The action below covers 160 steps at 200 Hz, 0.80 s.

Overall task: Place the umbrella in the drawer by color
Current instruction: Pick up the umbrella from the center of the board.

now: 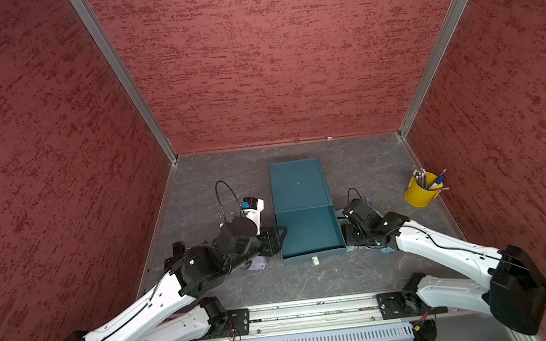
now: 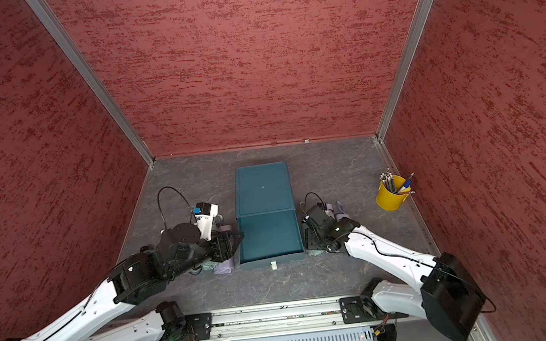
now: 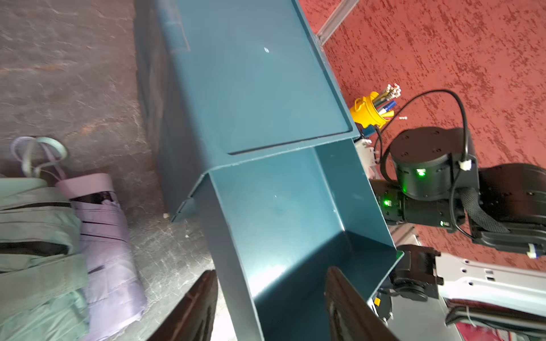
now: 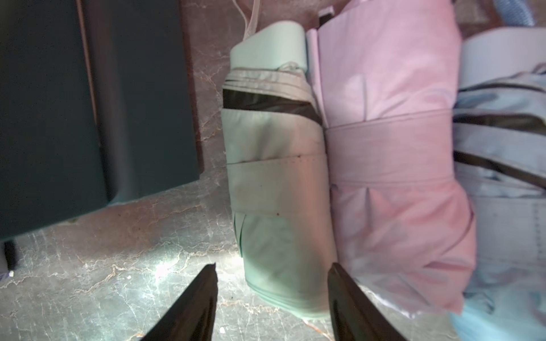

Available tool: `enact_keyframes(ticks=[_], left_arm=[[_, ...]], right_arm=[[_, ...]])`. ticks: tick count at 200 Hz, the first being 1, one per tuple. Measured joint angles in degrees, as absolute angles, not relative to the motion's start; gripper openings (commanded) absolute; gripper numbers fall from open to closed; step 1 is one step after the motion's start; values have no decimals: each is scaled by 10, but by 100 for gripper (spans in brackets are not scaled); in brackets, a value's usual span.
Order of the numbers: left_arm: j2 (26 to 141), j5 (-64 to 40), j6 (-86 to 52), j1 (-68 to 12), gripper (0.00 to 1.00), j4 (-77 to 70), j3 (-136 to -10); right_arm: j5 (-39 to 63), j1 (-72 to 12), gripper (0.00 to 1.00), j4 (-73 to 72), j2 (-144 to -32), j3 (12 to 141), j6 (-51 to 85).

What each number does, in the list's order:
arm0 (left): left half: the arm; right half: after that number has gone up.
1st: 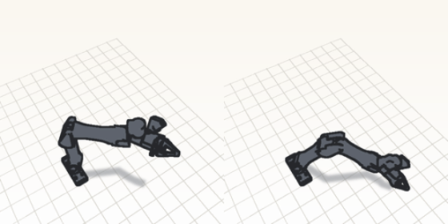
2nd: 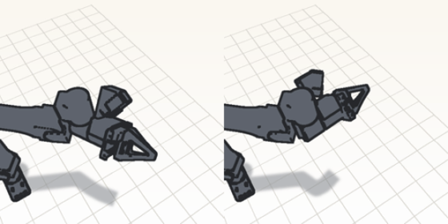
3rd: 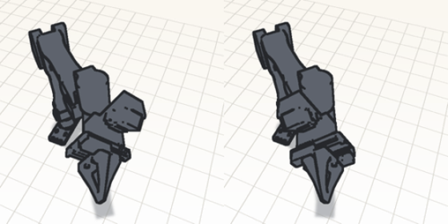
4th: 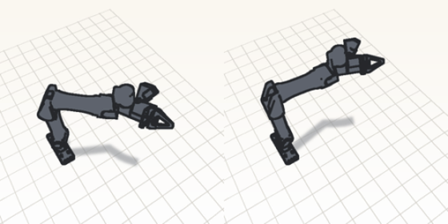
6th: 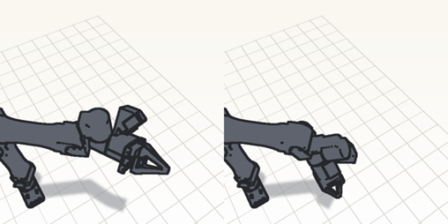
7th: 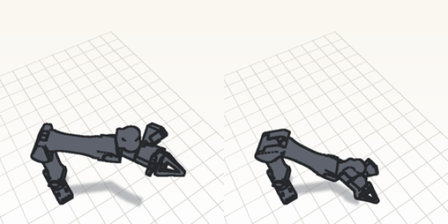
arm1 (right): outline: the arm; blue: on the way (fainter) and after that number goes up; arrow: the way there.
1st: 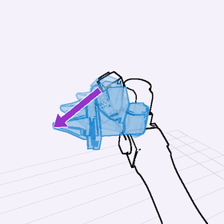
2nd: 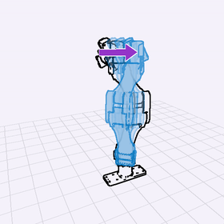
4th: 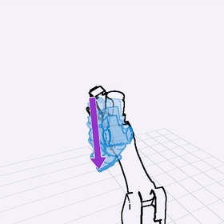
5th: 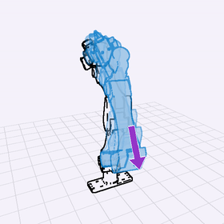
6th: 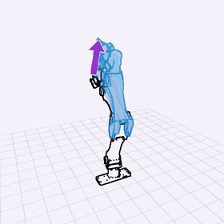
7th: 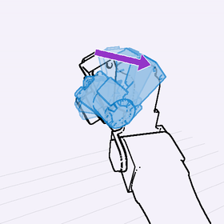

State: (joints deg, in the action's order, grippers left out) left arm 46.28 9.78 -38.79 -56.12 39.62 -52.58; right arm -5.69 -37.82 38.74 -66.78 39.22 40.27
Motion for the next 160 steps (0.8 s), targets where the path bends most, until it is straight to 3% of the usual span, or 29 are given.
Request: enact_keyframes(ticks=[45, 73, 101, 131, 160], left_arm=[[452, 131, -389, -561, 60, 402, -526], [457, 135, -390, -561, 61, 403, -526], [457, 137, -391, -561, 61, 405, -526], [457, 140, -392, -560, 63, 411, -528], [454, 140, -391, -559, 66, 412, -531]], right_arm=[[-38, -362, 65, 345, -701, 359, 403], [-21, -357, 39, 319, -717, 354, 402], [-15, -356, 25, 309, -717, 355, 406], [-22, -356, 1, 327, -705, 361, 407], [-42, -355, 0, 395, -671, 382, 408]])
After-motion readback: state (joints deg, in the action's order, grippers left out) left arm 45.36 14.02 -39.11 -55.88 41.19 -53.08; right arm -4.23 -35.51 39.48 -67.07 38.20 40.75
